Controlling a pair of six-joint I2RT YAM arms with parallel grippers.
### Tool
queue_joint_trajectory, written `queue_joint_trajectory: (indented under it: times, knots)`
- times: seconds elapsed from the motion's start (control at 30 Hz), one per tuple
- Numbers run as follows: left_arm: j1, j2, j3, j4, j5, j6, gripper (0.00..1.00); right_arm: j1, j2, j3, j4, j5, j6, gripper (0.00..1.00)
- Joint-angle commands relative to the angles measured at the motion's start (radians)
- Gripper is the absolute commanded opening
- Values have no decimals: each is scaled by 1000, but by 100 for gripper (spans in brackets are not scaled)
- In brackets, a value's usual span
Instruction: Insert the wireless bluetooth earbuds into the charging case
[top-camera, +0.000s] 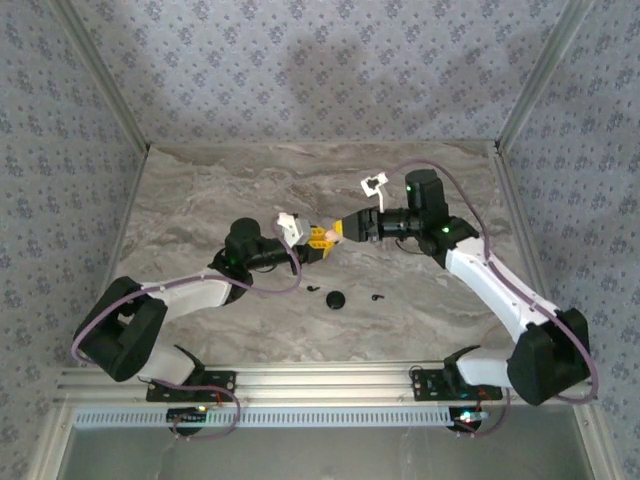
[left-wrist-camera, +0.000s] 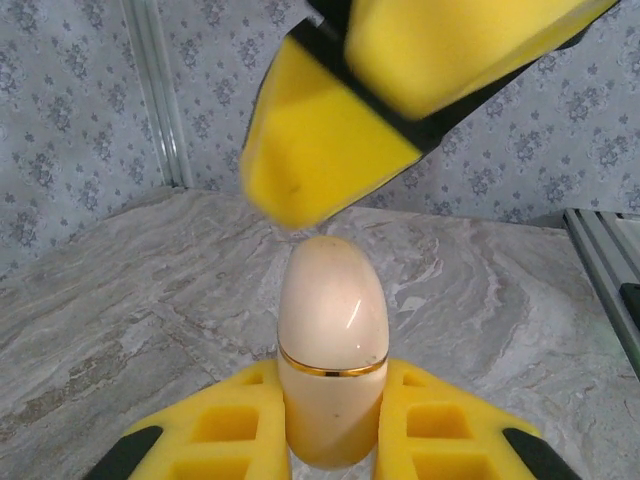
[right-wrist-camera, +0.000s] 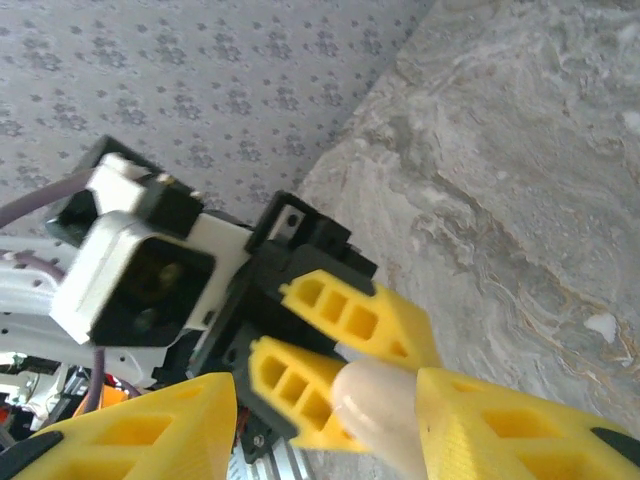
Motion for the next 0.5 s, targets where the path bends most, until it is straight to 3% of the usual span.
queue_joint_trajectory:
  times: [0.0, 0.1, 0.23, 0.47]
  knots:
    - [14, -18, 31, 2, -14, -33, 11, -27, -71, -43, 14, -4, 21, 52]
    - [31, -1, 67, -75, -42, -114, 11, -63, -118, -72, -43, 130, 37, 53]
    - [42, 48, 184, -263, -54, -264, 11, -144, -146, -84, -184, 403, 115, 53]
    - [33, 207, 459, -620, -58, -524, 10, -253, -174, -112, -262, 537, 187, 53]
